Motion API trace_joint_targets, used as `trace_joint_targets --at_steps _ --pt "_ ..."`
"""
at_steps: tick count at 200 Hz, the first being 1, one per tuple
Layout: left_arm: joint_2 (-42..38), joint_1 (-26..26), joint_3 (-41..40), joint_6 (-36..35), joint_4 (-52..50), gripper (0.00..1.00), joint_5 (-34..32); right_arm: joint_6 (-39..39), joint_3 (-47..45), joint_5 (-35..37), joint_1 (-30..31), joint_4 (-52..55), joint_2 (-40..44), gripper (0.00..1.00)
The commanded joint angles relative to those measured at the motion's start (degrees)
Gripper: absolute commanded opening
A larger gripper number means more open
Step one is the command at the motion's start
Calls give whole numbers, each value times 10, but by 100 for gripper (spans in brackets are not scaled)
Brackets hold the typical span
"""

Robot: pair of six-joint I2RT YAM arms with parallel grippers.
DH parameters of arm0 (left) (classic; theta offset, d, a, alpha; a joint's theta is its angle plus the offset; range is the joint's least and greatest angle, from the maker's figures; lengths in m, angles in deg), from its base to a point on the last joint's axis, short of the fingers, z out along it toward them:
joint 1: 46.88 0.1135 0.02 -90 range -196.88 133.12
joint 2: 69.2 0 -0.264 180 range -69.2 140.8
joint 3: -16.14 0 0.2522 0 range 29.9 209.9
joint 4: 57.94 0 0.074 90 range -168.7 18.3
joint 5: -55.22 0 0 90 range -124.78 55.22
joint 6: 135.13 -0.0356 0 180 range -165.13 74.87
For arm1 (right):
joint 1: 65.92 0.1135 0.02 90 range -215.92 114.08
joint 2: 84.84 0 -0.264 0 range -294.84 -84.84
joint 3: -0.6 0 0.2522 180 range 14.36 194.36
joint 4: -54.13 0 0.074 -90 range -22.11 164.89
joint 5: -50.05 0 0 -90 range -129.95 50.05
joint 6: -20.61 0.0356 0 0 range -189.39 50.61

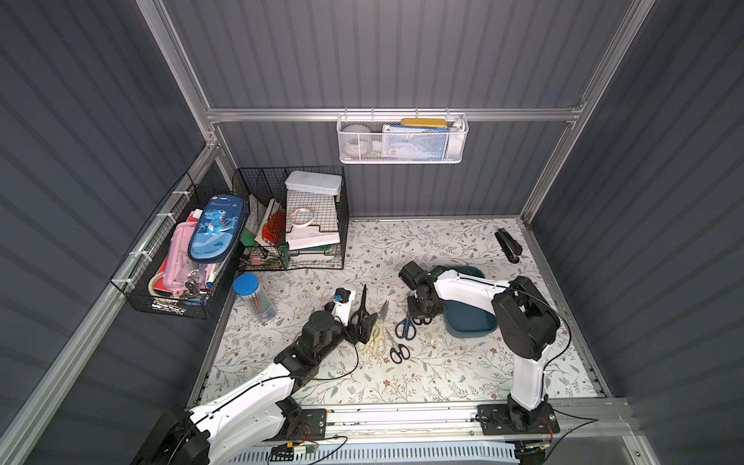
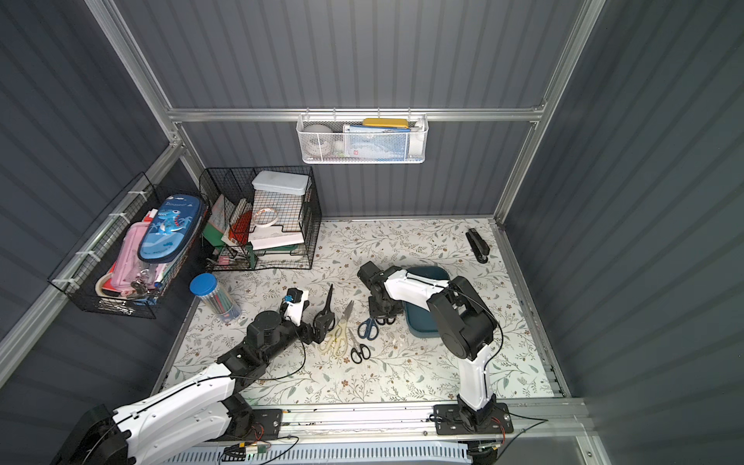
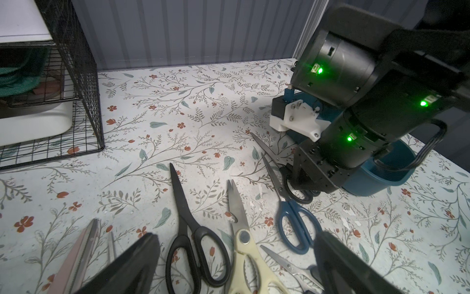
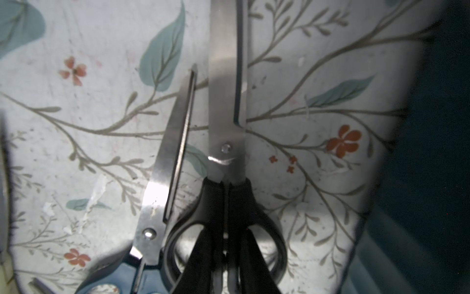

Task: Put the scissors into the storage box
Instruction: Pick up the scissors from the center of the board.

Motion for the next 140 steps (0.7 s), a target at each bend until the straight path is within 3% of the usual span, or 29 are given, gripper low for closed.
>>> trace_joint_targets --at_steps 1,79,107,140 --pt "1 -3 14 -3 -2 99 -7 -11 1 23 -3 18 -1 0" --pt "-15 -5 28 13 6 99 -40 -61 22 0 -13 6 157 0" --pt "22 -21 93 -8 2 99 -42 -83 -11 -27 -81 18 227 0" --pt "78 -54 164 -31 12 99 -29 -132 -112 -55 -180 15 299 0"
